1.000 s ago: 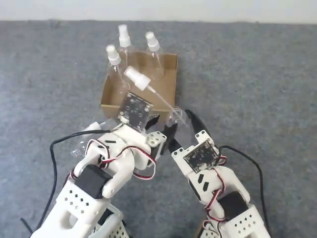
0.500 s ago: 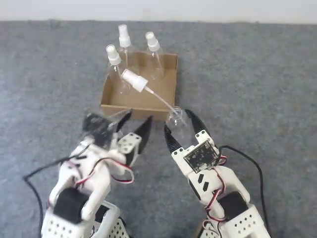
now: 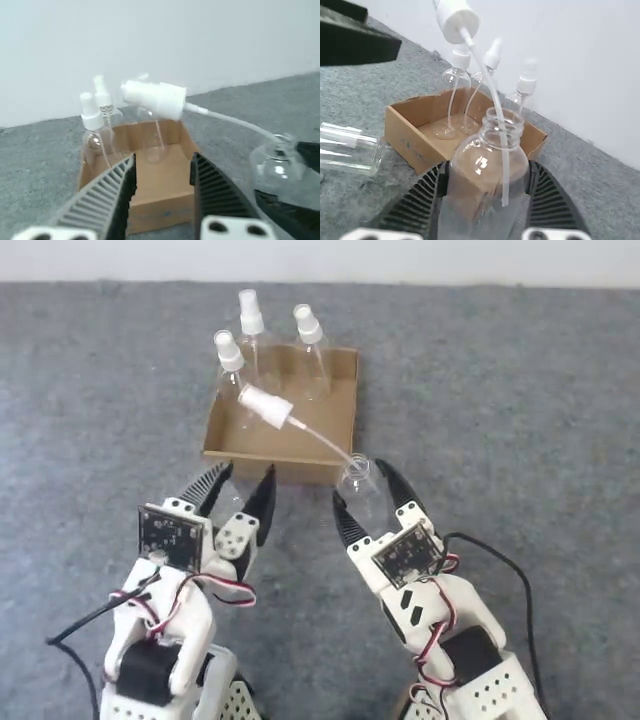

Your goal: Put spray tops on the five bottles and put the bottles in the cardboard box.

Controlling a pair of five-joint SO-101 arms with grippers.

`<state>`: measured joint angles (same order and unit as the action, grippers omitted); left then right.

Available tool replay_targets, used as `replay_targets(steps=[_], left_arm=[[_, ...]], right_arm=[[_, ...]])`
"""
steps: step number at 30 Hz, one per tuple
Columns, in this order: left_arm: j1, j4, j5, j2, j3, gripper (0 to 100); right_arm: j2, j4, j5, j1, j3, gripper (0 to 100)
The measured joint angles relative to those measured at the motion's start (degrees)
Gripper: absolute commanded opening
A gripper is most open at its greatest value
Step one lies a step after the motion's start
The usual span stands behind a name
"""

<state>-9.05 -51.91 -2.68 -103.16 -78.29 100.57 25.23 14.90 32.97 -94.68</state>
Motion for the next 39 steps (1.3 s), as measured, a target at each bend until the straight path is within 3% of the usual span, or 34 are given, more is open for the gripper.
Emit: replay_targets(steps=[8,13,20,25,39], left_arm=[[5.5,9.8,0.0,0.0,-6.2,17],[6.1,18.0,0.0,0.0,-11.8,11],[10.6,24.5,-0.2,0.0,-13.7,11],[14.0,26.4,-4.1,0.0,-13.7,11],[13.9,26.4,-4.7,0.0,-13.7,11]], right_arm=[[0.1,0.0,0.0,0.1,2.3,9.8],[0.1,3.0,0.0,3.8,6.0,2.2],[0.2,7.2,0.0,7.3,8.5,1.5],[0.6,7.2,0.0,7.5,8.6,1.3],[0.6,8.7,0.0,10.0,8.4,1.6]])
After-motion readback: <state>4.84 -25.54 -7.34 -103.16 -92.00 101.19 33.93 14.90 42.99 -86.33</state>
